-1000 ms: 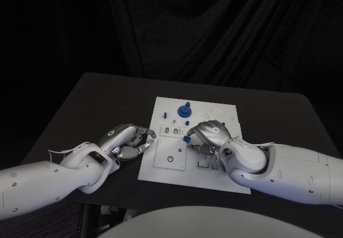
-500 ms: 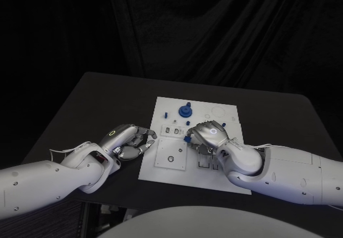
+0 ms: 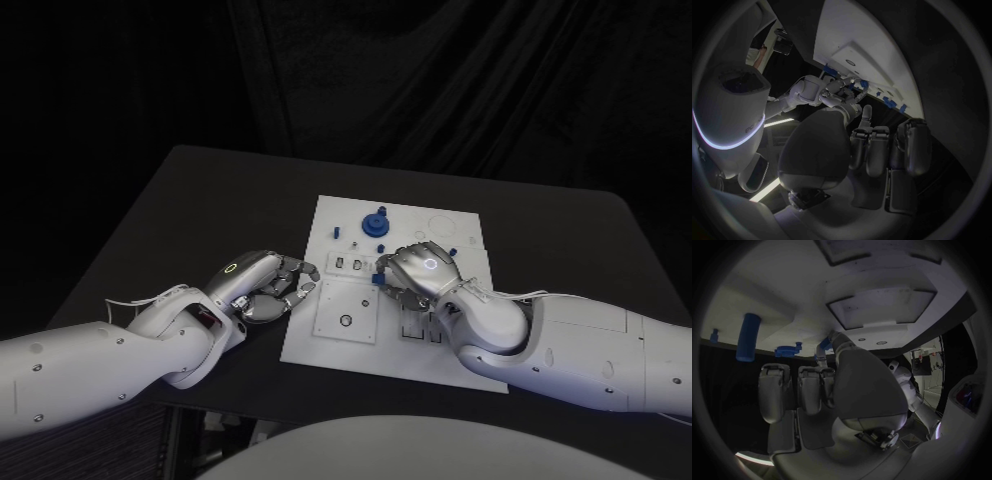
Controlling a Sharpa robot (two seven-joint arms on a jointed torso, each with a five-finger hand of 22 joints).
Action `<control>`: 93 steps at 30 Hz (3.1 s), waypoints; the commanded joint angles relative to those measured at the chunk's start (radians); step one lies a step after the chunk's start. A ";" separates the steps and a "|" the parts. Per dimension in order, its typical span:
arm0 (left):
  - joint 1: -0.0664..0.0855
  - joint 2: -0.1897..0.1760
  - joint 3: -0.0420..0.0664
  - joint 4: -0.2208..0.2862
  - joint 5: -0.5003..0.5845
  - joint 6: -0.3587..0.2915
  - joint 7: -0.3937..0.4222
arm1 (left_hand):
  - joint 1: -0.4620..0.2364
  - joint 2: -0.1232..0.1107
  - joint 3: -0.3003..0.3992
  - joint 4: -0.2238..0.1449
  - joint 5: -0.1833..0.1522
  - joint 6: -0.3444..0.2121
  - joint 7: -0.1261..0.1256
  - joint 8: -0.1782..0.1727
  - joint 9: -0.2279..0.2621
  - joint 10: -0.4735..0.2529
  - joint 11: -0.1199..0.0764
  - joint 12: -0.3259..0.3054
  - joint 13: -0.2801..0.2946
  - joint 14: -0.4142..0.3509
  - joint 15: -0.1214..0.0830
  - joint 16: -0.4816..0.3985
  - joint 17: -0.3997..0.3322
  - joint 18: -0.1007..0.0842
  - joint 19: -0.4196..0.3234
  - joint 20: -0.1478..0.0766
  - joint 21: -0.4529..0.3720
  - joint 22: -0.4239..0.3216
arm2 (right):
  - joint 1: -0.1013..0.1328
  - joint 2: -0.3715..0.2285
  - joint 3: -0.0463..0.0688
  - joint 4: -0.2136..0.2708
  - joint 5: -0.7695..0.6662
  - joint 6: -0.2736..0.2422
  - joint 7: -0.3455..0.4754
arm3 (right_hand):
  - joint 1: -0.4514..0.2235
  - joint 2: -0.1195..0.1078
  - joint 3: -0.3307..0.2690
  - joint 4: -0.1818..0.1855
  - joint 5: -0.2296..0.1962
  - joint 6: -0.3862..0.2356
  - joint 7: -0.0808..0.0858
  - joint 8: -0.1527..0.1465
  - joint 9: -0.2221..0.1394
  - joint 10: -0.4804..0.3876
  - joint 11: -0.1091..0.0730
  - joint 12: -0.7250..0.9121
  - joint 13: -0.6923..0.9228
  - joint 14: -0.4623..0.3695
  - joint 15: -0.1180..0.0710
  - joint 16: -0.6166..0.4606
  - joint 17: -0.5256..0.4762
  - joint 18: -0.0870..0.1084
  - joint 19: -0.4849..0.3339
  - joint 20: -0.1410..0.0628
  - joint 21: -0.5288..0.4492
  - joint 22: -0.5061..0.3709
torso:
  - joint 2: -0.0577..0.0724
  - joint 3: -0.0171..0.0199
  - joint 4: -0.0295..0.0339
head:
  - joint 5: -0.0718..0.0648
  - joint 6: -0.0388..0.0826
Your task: Assemble the parts on the task board
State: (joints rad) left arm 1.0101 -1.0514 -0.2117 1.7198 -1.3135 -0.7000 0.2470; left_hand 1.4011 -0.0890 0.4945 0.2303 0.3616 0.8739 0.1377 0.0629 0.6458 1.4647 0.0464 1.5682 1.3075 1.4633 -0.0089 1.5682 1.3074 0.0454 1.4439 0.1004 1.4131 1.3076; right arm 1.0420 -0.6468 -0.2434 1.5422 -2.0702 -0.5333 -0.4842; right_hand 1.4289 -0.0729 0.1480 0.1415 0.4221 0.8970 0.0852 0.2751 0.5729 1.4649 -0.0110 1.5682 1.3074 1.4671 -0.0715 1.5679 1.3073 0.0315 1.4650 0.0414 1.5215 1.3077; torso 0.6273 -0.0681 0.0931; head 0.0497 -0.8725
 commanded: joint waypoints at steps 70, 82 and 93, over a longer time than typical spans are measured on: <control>0.002 0.213 0.001 -0.135 0.005 0.011 0.064 | -0.017 -0.004 0.065 -0.047 0.015 -0.271 -0.013 -0.009 -0.328 0.106 -0.016 0.003 0.263 0.107 -0.013 0.003 0.263 0.003 0.001 -0.010 -0.007 0.184 | 0.133 -0.060 0.002 0.117 0.179 0.083 0.115 | -0.080 -0.002 0.039 0.020 0.108 0.031 -0.025 0.009 0.137 0.106 -0.010 0.003 0.263 0.104 -0.010 0.003 0.263 -0.021 0.086 -0.012 0.011 0.249 | -0.002 0.0017 0.0004 | 0.010 0.000; 0.001 0.204 0.001 -0.134 0.005 0.001 0.076 | -0.021 0.001 0.065 -0.047 0.016 -0.231 -0.004 -0.001 -0.325 0.106 -0.011 0.003 0.263 0.107 -0.011 0.003 0.263 0.003 0.001 -0.010 -0.009 0.184 | 0.143 -0.063 0.003 0.110 0.112 0.214 0.074 | -0.068 -0.005 0.055 0.004 0.127 0.032 -0.025 0.005 0.147 0.106 -0.016 0.003 0.263 0.104 -0.012 0.003 0.263 -0.022 0.088 -0.012 0.015 0.250 | -0.002 0.0012 0.0004 | 0.011 0.000; 0.002 0.164 0.001 -0.108 0.005 -0.014 0.080 | -0.022 0.001 0.065 -0.047 0.017 -0.221 -0.001 0.001 -0.327 0.106 -0.008 0.003 0.263 0.107 -0.009 0.003 0.263 0.003 -0.001 -0.009 -0.012 0.184 | 0.222 -0.022 0.002 0.090 0.080 0.586 0.021 | -0.095 -0.011 0.075 0.004 0.192 0.036 -0.036 -0.014 0.151 0.106 -0.025 0.003 0.263 0.104 -0.025 0.003 0.263 -0.024 0.092 -0.023 0.023 0.253 | -0.004 -0.0007 0.0014 | 0.030 0.000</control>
State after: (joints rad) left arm 1.0102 -0.8871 -0.2115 1.6061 -1.3134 -0.6996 0.3106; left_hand 1.3876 -0.0900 0.5620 0.1819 0.3734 0.6506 0.1394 0.0590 0.3199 1.4633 0.0378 1.5682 1.3074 1.4634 -0.0161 1.5682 1.3077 0.0454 1.4477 0.0967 1.4041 1.3073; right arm 1.2549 -0.6739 -0.2418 1.6349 -1.9566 -0.1275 -0.4202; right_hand 1.3431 -0.0883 0.2186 0.1454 0.6077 0.8966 0.0846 0.2647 0.5742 1.4668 -0.0305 1.5682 1.3073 1.4635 -0.0895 1.5679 1.3073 0.0158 1.4670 0.0248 1.5383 1.3077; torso 0.6251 -0.0670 0.0933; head 0.0758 -0.8725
